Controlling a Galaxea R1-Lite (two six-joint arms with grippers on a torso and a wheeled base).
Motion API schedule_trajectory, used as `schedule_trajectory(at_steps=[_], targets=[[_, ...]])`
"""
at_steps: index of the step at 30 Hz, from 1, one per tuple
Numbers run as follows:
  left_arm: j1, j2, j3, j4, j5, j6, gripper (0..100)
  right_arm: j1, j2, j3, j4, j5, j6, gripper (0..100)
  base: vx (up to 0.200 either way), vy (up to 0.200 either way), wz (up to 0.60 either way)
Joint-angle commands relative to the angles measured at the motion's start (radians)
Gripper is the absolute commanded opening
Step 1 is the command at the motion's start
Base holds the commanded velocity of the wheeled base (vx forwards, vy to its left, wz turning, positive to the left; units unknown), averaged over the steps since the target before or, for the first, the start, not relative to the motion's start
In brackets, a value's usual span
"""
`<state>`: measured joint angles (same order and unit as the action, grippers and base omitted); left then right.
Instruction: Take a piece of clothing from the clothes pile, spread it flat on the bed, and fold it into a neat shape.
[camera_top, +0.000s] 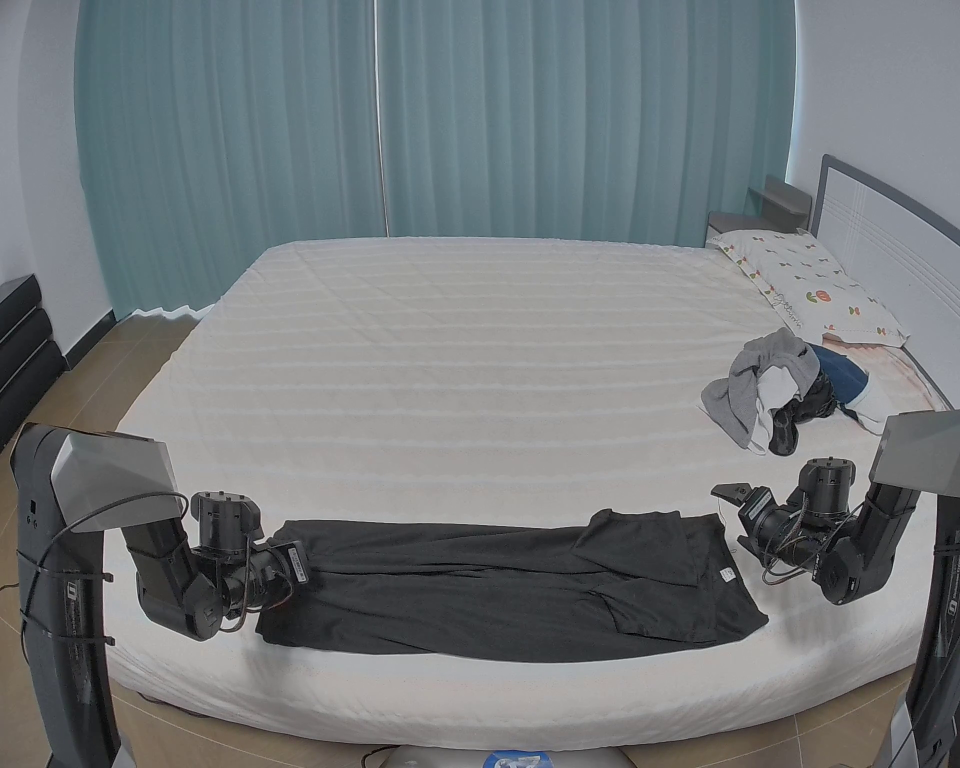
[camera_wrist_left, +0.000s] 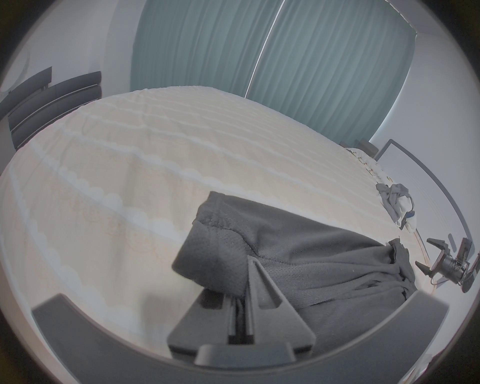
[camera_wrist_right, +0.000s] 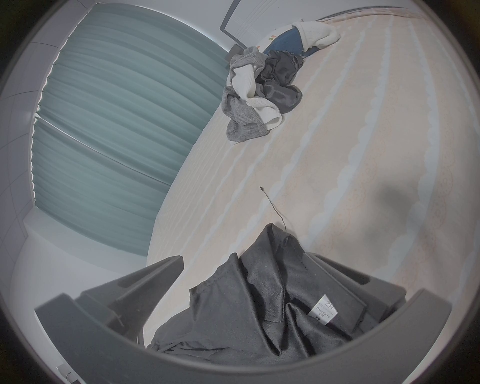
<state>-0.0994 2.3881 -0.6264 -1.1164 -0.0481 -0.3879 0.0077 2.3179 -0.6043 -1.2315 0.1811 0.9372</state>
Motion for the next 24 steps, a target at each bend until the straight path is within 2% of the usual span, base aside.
schedule_trajectory(at_steps=[1, 4, 17, 24], targets=[[0.017, -0.029, 0.001, 0.001, -0.001, 0.0, 0, 0.0, 0.002, 0.0, 0.0, 0.0, 0.0, 100, 0.0, 0.0, 0.0], [0.043, -0.055, 0.001, 0.001, -0.004, 0.0, 0, 0.0, 0.002, 0.0, 0.0, 0.0, 0.0, 100, 0.0, 0.0, 0.0], [0.069, -0.066, -0.003, 0.003, -0.007, 0.001, 0, -0.002, 0.002, -0.002, 0.0, 0.001, 0.0, 100, 0.0, 0.0, 0.0], [0.119, -0.095, -0.001, 0.012, -0.092, 0.0, 0, -0.003, 0.0, -0.002, 0.0, 0.0, 0.0, 100, 0.0, 0.0, 0.0]])
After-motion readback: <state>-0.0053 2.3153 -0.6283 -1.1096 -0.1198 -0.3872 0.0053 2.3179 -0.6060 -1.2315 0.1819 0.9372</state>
